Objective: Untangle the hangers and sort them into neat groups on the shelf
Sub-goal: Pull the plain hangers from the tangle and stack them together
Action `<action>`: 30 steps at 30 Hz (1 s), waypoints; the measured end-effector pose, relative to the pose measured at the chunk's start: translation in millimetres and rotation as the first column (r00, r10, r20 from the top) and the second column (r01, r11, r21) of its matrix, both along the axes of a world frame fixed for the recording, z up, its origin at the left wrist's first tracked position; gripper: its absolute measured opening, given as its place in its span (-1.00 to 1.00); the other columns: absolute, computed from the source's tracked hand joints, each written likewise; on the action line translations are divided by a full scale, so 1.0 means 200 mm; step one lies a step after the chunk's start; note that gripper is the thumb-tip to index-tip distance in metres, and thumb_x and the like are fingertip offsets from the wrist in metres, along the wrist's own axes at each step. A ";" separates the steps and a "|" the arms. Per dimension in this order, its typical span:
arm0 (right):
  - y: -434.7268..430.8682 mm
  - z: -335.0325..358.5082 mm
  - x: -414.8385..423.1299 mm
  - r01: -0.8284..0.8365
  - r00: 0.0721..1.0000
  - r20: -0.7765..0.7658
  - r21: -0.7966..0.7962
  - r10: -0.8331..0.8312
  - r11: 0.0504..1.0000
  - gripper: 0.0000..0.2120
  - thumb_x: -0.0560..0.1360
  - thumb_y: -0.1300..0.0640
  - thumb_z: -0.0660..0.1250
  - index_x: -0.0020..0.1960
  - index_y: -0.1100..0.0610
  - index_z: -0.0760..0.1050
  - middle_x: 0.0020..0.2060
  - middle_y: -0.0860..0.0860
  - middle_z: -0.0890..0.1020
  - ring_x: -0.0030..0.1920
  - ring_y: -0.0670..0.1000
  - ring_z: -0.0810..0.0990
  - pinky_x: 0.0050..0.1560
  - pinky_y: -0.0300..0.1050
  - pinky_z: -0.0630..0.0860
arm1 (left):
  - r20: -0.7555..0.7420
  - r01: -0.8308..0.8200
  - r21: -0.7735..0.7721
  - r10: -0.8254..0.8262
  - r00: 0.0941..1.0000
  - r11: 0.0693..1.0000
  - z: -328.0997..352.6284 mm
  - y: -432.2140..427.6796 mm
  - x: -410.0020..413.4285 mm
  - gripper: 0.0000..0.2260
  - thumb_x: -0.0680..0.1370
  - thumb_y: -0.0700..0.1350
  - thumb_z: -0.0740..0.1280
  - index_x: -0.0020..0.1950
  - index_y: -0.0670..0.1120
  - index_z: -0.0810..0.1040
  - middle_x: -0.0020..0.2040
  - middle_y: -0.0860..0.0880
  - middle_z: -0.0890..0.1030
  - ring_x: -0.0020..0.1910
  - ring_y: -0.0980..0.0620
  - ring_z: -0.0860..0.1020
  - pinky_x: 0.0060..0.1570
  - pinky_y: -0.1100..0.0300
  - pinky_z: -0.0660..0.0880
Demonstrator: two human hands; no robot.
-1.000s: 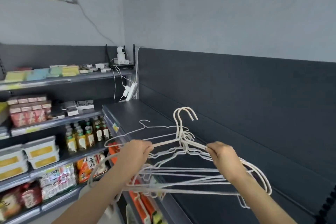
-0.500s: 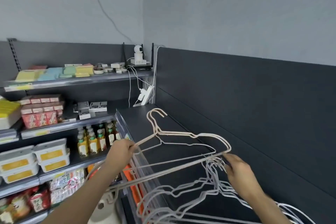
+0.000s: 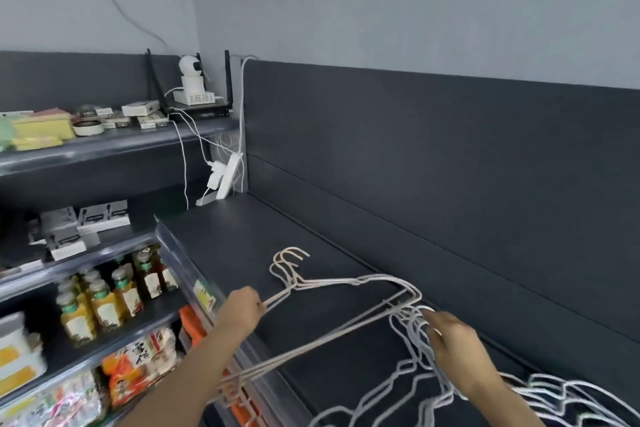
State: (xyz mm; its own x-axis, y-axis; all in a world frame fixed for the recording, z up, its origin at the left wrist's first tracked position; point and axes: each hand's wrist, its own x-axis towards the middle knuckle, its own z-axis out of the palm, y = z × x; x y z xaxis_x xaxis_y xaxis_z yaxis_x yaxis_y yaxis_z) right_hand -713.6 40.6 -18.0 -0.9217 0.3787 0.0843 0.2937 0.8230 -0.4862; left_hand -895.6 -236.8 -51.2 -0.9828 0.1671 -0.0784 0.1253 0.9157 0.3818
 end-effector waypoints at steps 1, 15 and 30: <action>-0.01 -0.01 0.00 0.006 1.000 0.002 0.003 -0.006 1.000 -0.77 0.51 0.28 0.16 0.11 0.23 0.51 0.00 0.10 0.60 0.01 0.12 0.57 0.01 -0.04 0.45 | 0.008 0.023 -0.039 -0.023 1.000 0.999 -0.01 0.02 0.00 -0.76 0.53 -0.03 0.25 -0.01 -0.16 0.59 0.02 -0.16 0.64 0.06 -0.13 0.57 0.00 0.10 0.47; 0.10 -0.03 0.39 0.219 0.975 -0.022 -0.011 -0.219 0.976 -0.66 0.51 0.22 0.24 0.29 0.19 0.43 0.24 0.11 0.52 0.22 0.10 0.51 0.21 -0.11 0.40 | -0.218 0.557 -0.168 -0.581 0.784 0.813 0.18 0.66 0.42 -0.63 0.58 0.02 0.15 0.32 -0.11 0.38 0.30 -0.10 0.44 0.31 -0.08 0.35 0.31 0.09 0.28; 0.32 -0.02 1.97 0.590 0.790 0.074 0.177 -0.608 0.788 -0.48 0.55 -0.06 0.15 0.43 0.14 0.19 0.36 0.04 0.36 0.36 0.06 0.34 0.32 -0.09 0.31 | -0.205 0.901 -0.189 -0.913 0.352 0.390 0.21 1.37 1.76 -0.62 0.56 0.04 0.17 0.33 -0.07 0.37 0.31 -0.05 0.44 0.32 -0.05 0.35 0.30 0.13 0.27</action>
